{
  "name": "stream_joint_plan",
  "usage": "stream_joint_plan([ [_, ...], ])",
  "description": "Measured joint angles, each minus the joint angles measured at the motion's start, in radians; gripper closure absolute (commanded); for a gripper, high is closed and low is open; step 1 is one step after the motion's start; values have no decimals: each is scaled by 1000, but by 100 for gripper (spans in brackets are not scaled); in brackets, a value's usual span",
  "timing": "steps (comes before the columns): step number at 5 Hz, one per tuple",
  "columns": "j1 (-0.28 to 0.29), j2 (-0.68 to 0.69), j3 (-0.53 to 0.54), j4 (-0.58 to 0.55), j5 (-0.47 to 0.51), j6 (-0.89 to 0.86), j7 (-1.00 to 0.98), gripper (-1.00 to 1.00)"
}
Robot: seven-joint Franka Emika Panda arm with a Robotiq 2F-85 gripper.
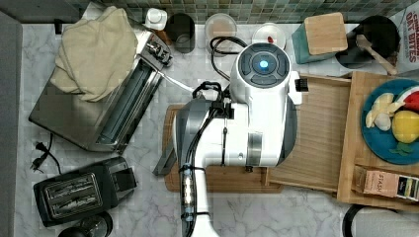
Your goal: Close the drawer.
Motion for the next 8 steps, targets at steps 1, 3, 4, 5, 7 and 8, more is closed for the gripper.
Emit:
stream_joint_plan([
  [1, 0, 0, 0, -7, 0, 3, 0, 100],
  [3, -1, 1, 2, -43, 5, 72, -73, 100],
  [4, 0, 13, 3, -63, 6, 90, -186, 100],
  [5, 2, 39, 4, -71, 6, 89, -252, 100],
  [7, 6, 124, 13, -98, -4, 279, -267, 100],
  [8, 16, 174, 8, -98, -4, 282, -266, 100],
])
